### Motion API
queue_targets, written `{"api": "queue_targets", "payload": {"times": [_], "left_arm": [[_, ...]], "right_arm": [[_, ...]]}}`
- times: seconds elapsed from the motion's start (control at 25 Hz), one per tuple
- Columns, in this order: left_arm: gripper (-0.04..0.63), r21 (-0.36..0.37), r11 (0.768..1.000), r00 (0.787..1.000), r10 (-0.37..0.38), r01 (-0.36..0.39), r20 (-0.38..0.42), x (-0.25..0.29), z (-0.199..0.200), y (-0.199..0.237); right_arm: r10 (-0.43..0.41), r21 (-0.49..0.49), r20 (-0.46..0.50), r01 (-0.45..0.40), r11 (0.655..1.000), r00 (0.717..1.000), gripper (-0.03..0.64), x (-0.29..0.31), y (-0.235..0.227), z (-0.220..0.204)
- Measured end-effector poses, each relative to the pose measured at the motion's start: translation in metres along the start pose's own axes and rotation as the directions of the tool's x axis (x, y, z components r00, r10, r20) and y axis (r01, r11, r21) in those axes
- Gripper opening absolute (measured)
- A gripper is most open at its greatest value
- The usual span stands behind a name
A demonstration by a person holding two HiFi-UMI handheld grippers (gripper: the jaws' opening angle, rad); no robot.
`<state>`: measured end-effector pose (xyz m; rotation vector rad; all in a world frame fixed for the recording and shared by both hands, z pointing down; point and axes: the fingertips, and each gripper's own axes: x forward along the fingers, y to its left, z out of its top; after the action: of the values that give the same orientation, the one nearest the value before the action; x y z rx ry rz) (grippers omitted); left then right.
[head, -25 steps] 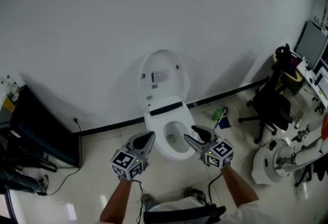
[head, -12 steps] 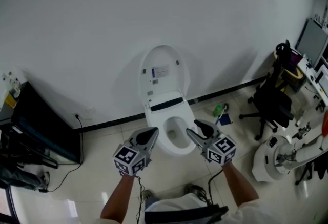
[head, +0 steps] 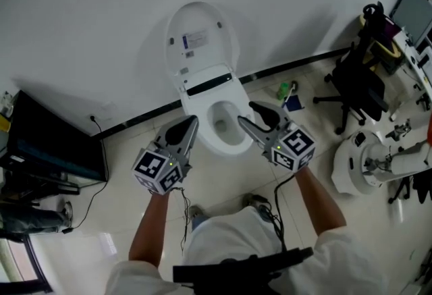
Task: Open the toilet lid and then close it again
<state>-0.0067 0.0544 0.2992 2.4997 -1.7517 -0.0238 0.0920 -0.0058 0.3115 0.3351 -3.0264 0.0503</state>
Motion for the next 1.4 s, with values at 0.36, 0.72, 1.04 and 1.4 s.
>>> {"api": "queue_targets", "payload": {"times": [0.36, 0.72, 1.04, 1.4], "left_arm": [[0.0, -0.011, 1.0, 1.0, 0.025, -0.025, -0.018, 0.028, -0.009, 0.014], [0.0, 0.06, 0.994, 0.996, -0.086, 0.088, -0.028, 0.022, -0.004, 0.168], [0.0, 0.101, 0.956, 0.958, -0.264, 0.276, -0.113, 0.018, 0.013, 0.282], [0.0, 0.047, 0.943, 0.941, -0.323, 0.329, -0.101, 0.053, 0.02, 0.35]], "right_arm": [[-0.003, -0.21, -0.063, -0.011, 0.978, 0.998, 0.204, 0.004, -0.019, 0.007], [-0.114, -0.376, -0.129, 0.058, 0.925, 0.985, 0.205, 0.14, -0.023, 0.021], [-0.239, -0.464, -0.231, 0.109, 0.879, 0.943, 0.206, 0.282, -0.066, 0.053], [-0.27, -0.693, -0.687, -0.499, 0.52, 0.674, 0.309, 0.446, -0.18, 0.06]]}}
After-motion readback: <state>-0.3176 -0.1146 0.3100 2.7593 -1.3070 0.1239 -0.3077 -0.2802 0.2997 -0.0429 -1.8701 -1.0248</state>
